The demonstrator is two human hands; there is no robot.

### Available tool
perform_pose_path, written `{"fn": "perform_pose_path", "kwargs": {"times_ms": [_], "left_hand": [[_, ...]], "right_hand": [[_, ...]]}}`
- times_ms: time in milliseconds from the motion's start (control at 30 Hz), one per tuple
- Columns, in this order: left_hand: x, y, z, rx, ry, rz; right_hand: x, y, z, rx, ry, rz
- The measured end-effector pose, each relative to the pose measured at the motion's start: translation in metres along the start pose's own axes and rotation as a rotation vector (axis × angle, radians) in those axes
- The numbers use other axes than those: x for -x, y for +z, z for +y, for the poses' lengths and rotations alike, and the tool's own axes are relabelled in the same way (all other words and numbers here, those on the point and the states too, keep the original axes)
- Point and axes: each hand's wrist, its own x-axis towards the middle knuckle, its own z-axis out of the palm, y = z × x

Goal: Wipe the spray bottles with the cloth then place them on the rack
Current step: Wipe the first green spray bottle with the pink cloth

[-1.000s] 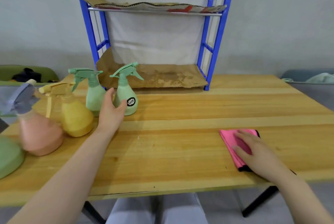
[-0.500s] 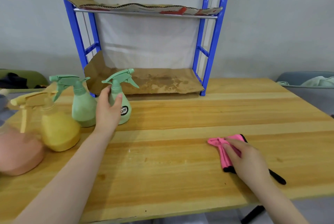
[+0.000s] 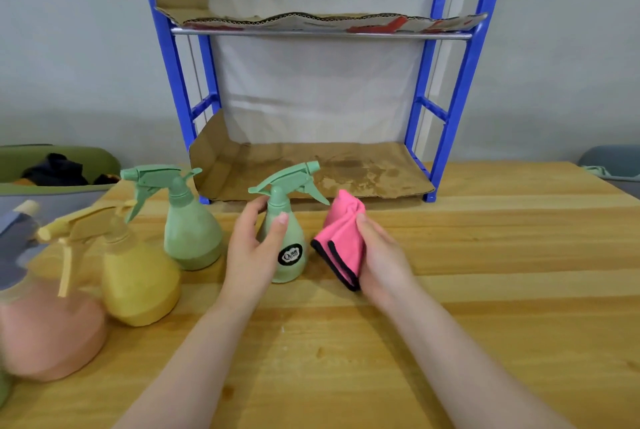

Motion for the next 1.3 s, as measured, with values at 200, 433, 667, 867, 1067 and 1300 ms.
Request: {"fn": "perform_pose_path", "kwargs": {"times_ms": [200,433,667,867,1067,1300], "left_hand": [[-0.003,-0.001,-0.004,0.006,0.03,0.013],[-0.001,0.0,0.0,0.199,0.066,-0.038],[0.006,0.004,0.012,0.363,0.061,-0.108],[0.015,0.013,0.018,0.415,0.081,-0.167],[0.013,0.011,0.02,0.496,0.029,-0.132],[-0.001,0.001,0.017,0.668,-0.098,-0.015]], "right_hand": [[-0.022,0.034,0.026,-0.199,0.154,-0.179],[-0.007,0.027,0.027,0.481,-0.395,-0.402],[-0.008,0.024,0.034,0.741,-0.826,-0.33],[0.008,0.024,0.024,0.976,-1.077,-0.2],[0.009,0.03,0.03,0.936,-0.884,-0.241],[0.001,0.025,0.033,0.863,-0.65,-0.404]]}}
